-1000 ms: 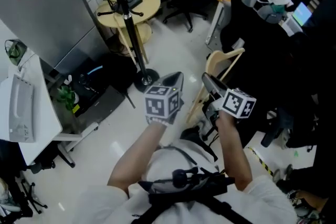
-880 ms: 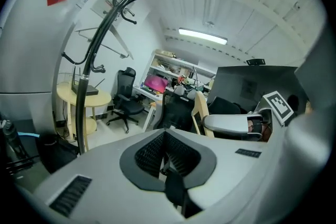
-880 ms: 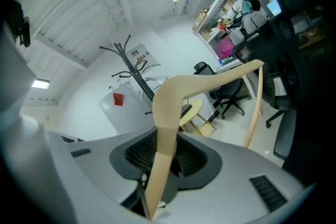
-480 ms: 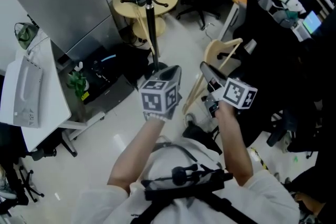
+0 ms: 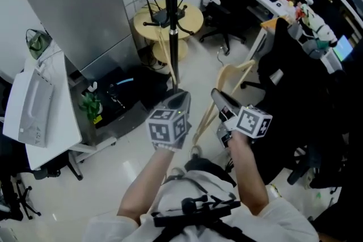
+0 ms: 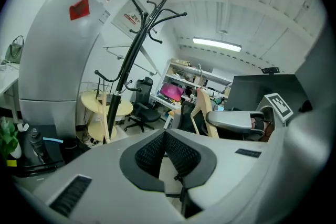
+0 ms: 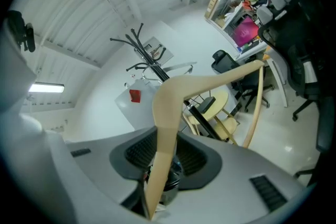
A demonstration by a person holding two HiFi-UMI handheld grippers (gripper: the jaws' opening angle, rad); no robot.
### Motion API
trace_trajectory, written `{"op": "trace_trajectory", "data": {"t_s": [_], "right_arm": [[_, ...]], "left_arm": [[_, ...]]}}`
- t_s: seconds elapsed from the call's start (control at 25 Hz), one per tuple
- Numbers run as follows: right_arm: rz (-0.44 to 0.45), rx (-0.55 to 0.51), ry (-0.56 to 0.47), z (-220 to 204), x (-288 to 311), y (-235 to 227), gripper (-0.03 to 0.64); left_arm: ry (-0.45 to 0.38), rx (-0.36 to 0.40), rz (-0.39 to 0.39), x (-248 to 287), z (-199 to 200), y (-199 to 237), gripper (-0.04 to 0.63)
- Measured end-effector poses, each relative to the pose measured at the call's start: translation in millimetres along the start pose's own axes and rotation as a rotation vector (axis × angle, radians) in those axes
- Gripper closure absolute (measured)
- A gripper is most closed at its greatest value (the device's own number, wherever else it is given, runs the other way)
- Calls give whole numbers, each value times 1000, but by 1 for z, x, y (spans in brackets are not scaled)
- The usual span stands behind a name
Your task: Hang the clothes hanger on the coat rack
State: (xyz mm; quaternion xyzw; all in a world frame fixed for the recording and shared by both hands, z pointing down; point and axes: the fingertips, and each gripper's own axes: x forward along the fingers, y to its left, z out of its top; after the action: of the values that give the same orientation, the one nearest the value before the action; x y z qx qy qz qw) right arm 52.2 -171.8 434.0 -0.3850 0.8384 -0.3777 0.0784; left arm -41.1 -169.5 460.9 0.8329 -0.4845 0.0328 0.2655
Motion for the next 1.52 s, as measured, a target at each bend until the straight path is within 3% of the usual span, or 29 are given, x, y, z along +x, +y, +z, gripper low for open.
{"op": "trace_trajectory", "data": {"t_s": [0.4,0.6,1.0,1.16,1.52], "right_arm": [[111,-22,11,45,50,16,485],[173,-97,0,86,74,38,485],[342,-84,-64,144,87,76,485],[393,-124,-103,167,78,99,485],[415,-228,-181,180,95,155,485]], "left_arm": [[-78,33,26,12,65,22,606],[-117,57,32,18,107,28,606],[-184,133,32,12,173,14,606],[-220,144,43,13,192,12,606],[-271,206,26,-6,239,35,606]]}}
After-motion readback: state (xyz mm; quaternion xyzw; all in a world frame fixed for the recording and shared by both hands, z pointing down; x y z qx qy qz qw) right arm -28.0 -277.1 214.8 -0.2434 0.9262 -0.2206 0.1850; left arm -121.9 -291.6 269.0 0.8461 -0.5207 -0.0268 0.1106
